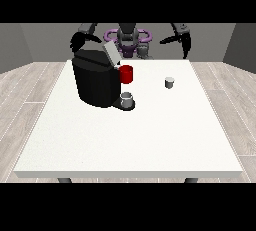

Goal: Insert the coffee pod into the coffee machine and close the lid

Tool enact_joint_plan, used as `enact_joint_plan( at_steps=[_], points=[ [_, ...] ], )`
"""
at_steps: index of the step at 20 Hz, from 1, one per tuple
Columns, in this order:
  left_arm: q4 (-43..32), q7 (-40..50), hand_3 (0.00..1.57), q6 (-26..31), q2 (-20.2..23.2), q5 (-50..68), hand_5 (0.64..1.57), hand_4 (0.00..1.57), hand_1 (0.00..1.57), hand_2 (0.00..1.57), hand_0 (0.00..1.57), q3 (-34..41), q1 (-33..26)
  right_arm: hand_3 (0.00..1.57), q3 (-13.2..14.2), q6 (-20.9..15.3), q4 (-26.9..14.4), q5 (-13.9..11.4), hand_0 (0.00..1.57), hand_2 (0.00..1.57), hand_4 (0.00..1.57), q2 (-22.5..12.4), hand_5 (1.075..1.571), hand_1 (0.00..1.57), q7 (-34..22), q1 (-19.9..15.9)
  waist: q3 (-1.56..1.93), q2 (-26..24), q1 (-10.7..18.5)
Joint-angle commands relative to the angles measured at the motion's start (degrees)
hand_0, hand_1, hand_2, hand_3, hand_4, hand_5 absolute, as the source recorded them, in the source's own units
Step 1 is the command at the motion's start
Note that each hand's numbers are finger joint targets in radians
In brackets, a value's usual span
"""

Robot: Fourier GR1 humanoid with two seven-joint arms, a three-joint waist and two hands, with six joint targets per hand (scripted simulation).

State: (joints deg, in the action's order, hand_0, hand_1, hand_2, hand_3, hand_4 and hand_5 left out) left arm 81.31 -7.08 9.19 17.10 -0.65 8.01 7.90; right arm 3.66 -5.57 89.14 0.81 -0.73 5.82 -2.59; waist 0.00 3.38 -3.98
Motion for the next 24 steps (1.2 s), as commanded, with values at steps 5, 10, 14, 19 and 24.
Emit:
enact_joint_plan(
  at_steps=[5, 10, 14, 19, 24],
  points=[
    [-13.9, -0.9, 0.0, 3.2, 6.1, -1.7, 1.571, 0.0, 0.0, 0.0, 0.0, 3.7, 8.8, 0.0, -2.6, -0.5, 0.7, 0.8, 0.0, 0.0, 0.28, 0.7, 1.571, 0.0, -0.8, -2.8, -0.03, 5.4, -3.7],
    [-21.9, -0.9, 0.0, 3.4, 7.5, -1.9, 1.571, 0.0, 0.0, 0.0, 0.0, 5.7, 13.5, 0.0, -1.0, -0.6, -1.4, 0.0, 0.0, 0.0, 0.35, 0.0, 1.571, 0.0, 0.2, -6.6, -0.02, 8.5, -3.2],
    [-26.4, -0.3, 0.0, 1.5, 6.2, -6.1, 1.571, 0.0, 0.0, 0.0, 0.0, 3.0, 15.9, 0.0, -3.5, -3.2, -3.7, -1.7, 0.0, 0.0, 0.37, 0.7, 1.571, 0.0, -2.1, -5.4, -0.01, 5.9, -2.8],
    [-28.8, -0.3, 0.0, -0.7, 4.7, -10.6, 1.571, 0.0, 0.0, 0.0, 0.0, -0.2, 18.0, 0.0, -1.6, -2.3, -7.4, -2.0, 0.0, 0.0, 0.43, -1.2, 1.571, 0.0, -0.2, -7.9, 0.0, 7.9, -3.0],
    [-33.0, -4.7, 0.0, -1.5, 5.0, -15.4, 1.571, 0.0, 0.0, 0.46, 0.0, -2.6, 16.4, 0.0, -1.4, -1.5, -7.2, -1.1, 0.0, 0.0, 0.41, -1.6, 1.571, 0.0, -2.8, -7.1, -0.01, 5.8, -2.7]
  ],
)
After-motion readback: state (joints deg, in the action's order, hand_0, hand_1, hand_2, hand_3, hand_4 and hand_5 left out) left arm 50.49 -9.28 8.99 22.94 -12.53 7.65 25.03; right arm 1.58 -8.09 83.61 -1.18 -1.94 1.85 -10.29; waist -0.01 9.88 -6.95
